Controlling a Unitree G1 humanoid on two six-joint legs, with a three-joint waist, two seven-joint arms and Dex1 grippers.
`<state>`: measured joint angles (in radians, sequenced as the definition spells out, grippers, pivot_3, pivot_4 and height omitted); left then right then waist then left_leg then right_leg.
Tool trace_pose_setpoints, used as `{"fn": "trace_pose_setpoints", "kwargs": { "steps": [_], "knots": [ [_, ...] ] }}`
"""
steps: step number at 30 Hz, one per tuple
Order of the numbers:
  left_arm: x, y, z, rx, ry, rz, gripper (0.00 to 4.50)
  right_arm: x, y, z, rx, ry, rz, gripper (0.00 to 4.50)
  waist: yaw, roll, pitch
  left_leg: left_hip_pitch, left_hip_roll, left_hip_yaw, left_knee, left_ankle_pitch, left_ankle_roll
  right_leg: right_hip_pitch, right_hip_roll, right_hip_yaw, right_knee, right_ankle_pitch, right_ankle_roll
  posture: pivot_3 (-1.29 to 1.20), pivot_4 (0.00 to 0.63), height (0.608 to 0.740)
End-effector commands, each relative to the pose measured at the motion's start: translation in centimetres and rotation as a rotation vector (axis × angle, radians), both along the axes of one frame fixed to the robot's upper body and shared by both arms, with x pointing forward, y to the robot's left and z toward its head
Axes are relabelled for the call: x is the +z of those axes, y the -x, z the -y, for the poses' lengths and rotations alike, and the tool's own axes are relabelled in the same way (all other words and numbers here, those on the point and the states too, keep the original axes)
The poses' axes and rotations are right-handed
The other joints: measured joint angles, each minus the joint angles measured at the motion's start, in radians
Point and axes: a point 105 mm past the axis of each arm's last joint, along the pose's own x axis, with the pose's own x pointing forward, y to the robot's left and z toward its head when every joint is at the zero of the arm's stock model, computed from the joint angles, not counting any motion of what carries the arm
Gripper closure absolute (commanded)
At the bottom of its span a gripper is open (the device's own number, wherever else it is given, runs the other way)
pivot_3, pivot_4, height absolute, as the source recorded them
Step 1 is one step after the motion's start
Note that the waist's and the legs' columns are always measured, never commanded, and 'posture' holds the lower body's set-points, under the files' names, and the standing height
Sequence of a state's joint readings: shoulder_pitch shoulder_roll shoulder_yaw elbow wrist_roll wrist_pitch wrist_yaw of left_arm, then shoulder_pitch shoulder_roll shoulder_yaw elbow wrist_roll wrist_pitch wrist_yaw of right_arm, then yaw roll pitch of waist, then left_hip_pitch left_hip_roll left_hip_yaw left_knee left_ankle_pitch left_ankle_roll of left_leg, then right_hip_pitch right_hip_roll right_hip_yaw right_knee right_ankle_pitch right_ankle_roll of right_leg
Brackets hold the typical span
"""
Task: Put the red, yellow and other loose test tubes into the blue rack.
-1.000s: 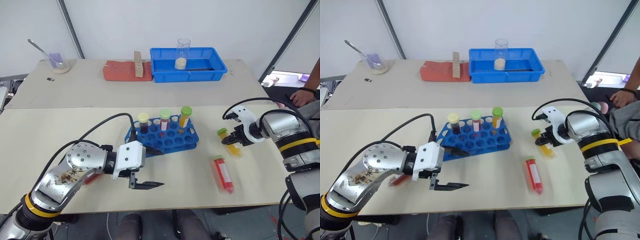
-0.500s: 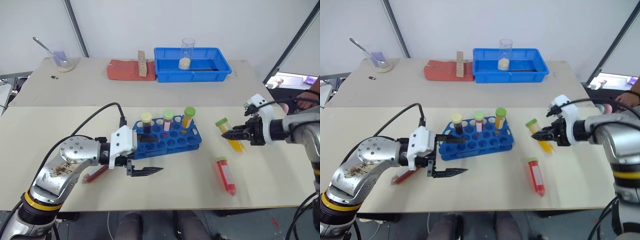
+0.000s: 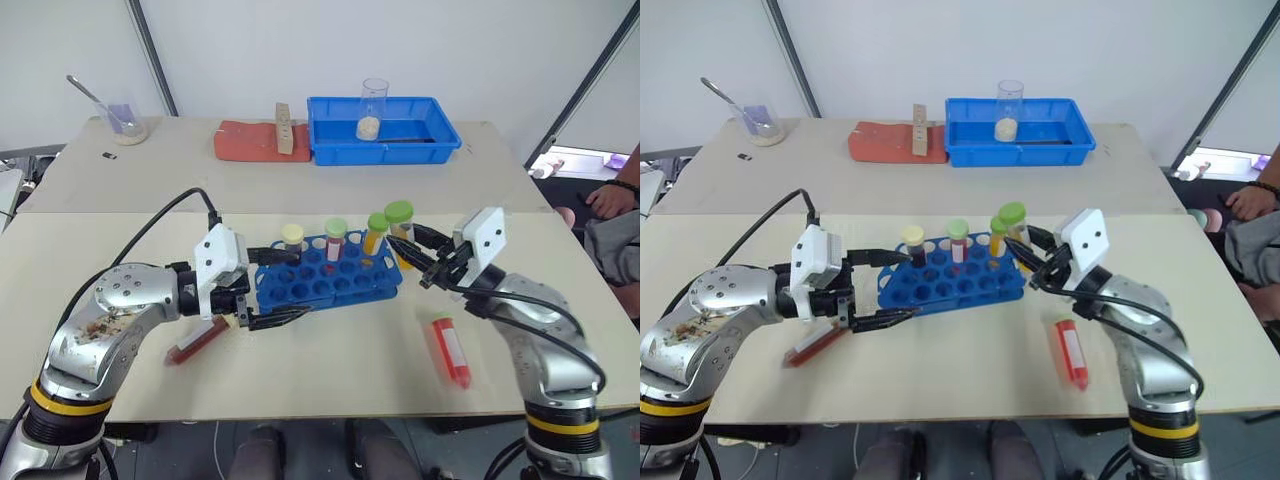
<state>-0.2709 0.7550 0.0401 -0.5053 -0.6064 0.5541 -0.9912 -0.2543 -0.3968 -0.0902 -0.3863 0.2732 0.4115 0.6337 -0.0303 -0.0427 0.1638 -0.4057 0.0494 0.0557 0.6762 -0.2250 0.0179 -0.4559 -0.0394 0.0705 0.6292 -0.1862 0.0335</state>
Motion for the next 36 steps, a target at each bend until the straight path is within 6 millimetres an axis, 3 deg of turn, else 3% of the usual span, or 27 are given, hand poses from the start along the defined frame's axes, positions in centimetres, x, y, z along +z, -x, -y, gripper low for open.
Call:
{"fn": "trace_pose_setpoints", "kwargs": {
  "steps": [1, 15, 23, 36],
  "knots": [
    [0.6, 1.1, -0.3, -0.004, 0.025, 0.002, 0.0, 0.3, 0.0, -0.7, -0.007, -0.026, 0.058, 3.53, -0.001, 0.0, 0.0, 0.0, 0.0, 0.0, 0.0, 0.0, 0.0, 0.0, 0.0, 0.0, 0.0, 0.0, -0.001, 0.0, 0.15, 0.74],
    [-1.6, 1.7, -1.5, 0.021, -0.049, -0.046, 0.0, -1.8, -1.0, -3.0, -0.026, -0.018, 0.091, 3.53, -0.011, 0.0, 0.0, 0.001, 0.0, 0.0, 0.0, 0.0, 0.0, 0.0, 0.0, 0.0, 0.0, -0.004, -0.006, 0.0, 0.15, 0.74],
    [-1.3, 1.7, -1.3, 0.014, -0.022, -0.047, 0.0, -2.6, -1.5, -2.6, -0.085, -0.034, 0.101, 3.53, -0.01, 0.0, 0.0, 0.001, 0.0, 0.0, 0.0, 0.0, 0.0, 0.0, 0.0, 0.0, 0.0, -0.004, -0.006, 0.0, 0.15, 0.74],
    [0.0, 1.0, 0.0, 0.027, 0.079, -0.065, 0.0, -3.7, -0.7, -2.0, -0.233, -0.262, 0.08, 3.53, -0.01, 0.0, 0.0, 0.001, 0.001, -0.001, 0.0, 0.0, 0.0, 0.0, 0.0, -0.001, 0.001, -0.004, -0.006, 0.0, 0.15, 0.74]
  ]
}}
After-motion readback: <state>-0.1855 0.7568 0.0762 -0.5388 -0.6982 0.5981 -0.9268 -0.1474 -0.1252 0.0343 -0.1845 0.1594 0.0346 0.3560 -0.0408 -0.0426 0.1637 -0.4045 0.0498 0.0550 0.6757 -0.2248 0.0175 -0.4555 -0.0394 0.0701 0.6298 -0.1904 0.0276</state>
